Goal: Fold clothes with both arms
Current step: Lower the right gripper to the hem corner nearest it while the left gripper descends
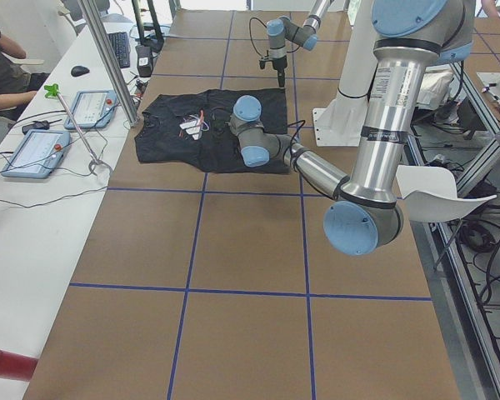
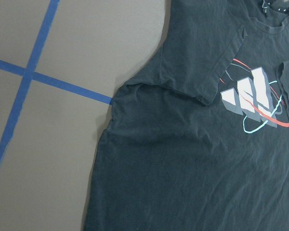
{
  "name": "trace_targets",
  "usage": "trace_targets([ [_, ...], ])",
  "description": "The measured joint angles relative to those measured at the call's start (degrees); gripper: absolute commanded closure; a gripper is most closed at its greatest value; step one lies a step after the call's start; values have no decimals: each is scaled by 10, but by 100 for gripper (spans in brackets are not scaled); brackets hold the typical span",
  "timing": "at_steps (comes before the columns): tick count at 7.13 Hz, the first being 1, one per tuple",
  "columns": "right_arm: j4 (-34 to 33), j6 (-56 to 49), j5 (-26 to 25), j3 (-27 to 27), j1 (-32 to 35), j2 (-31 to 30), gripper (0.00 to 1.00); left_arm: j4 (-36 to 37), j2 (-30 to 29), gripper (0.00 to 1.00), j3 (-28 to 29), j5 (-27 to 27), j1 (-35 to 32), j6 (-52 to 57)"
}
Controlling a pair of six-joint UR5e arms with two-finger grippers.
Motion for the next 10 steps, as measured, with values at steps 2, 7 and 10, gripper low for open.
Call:
trace_targets([
  [2,-1,0,1,-1,0,0,31,0,0,0,0,0,0,0],
  [7,-2,-1,2,-5,-1,-3,95,0,0,0,0,0,0,0],
  [10,-2,0,15,-1,5,-8,100,0,0,0,1,0,0,0],
])
